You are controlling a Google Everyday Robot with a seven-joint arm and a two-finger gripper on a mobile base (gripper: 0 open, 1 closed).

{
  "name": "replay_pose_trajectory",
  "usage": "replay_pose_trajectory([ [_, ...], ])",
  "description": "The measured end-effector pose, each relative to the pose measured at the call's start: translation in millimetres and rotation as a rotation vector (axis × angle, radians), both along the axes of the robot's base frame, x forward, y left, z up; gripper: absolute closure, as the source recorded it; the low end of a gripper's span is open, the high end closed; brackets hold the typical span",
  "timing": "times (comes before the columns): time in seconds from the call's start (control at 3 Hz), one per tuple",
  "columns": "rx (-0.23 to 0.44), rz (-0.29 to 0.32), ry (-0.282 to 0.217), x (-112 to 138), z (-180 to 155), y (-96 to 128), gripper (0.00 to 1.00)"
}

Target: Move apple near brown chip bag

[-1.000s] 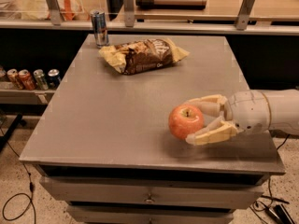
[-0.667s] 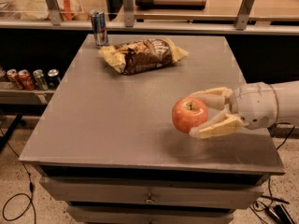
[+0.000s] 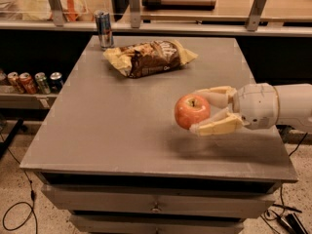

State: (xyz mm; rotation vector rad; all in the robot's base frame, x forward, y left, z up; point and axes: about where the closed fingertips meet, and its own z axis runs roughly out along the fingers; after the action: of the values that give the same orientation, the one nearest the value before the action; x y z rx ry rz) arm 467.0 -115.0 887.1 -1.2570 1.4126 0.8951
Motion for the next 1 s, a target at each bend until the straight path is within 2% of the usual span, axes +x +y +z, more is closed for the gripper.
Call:
replay_pose_trajectory([
  [0.33, 0.020, -0.066, -0.009, 41.1, 1.7, -4.4, 1.00],
  [0.67, 0.006, -0.153, -0.001, 90.4, 9.0, -9.3, 1.00],
  [1.0, -0.013, -0.217, 0.030, 135.6, 9.5, -12.2, 1.00],
])
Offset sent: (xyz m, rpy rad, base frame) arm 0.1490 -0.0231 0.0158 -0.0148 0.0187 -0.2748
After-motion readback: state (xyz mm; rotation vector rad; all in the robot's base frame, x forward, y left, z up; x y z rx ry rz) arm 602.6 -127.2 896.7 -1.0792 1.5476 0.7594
